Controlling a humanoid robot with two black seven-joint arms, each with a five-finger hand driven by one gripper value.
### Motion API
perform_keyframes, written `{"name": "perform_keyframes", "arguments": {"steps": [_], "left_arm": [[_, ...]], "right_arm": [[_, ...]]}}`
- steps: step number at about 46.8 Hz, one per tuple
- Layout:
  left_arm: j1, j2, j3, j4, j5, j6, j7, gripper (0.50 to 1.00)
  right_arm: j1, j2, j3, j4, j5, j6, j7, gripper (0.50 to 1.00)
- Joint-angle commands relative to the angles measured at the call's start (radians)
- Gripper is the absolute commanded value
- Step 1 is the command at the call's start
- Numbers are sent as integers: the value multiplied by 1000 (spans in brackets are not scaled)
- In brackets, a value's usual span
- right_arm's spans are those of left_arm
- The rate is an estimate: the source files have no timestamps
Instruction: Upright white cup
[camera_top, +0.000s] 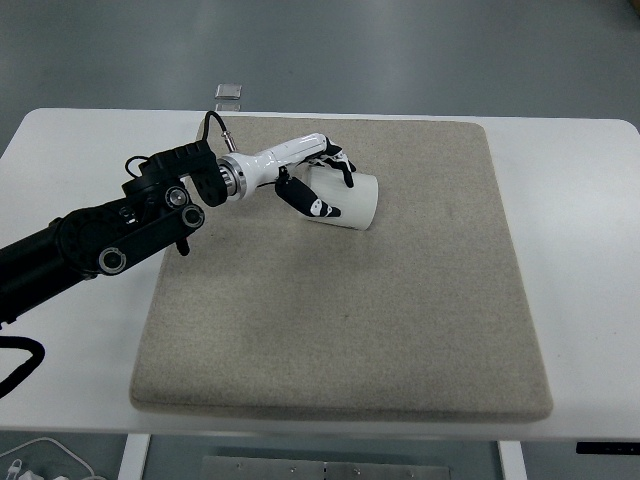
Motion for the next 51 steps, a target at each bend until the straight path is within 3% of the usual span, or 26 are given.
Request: {"name": "perform_keyframes", "arguments": {"steps": [1, 4, 7, 11, 15, 19, 24, 51], "left_arm": [[-5, 6, 0, 0, 1, -1, 1, 552], [-5, 6, 3, 0, 1, -1, 1, 617], [-6, 7, 5, 0, 1, -1, 1, 726], [-8, 7, 5, 0, 10, -1, 1, 820], [-6, 7, 7, 0, 24, -1, 1, 859], [-6, 7, 10, 0, 34, -4, 1, 956], [-6, 10, 13, 0, 37, -5, 2, 992], [-72, 55, 19, -16, 63, -83, 2, 992]], "right_arm": [[0, 0, 0, 0, 0, 0, 0, 930], [0, 0, 0, 0, 0, 0, 0, 930], [0, 0, 0, 1, 0, 0, 0, 930], [0, 0, -2, 1, 0, 0, 0, 930], [0, 0, 0, 1, 0, 0, 0, 930], [0, 0, 0, 0, 0, 0, 0, 930], [0, 0, 0, 0, -2, 0, 0, 930], [0, 0, 0, 0, 0, 0, 0, 930]]}}
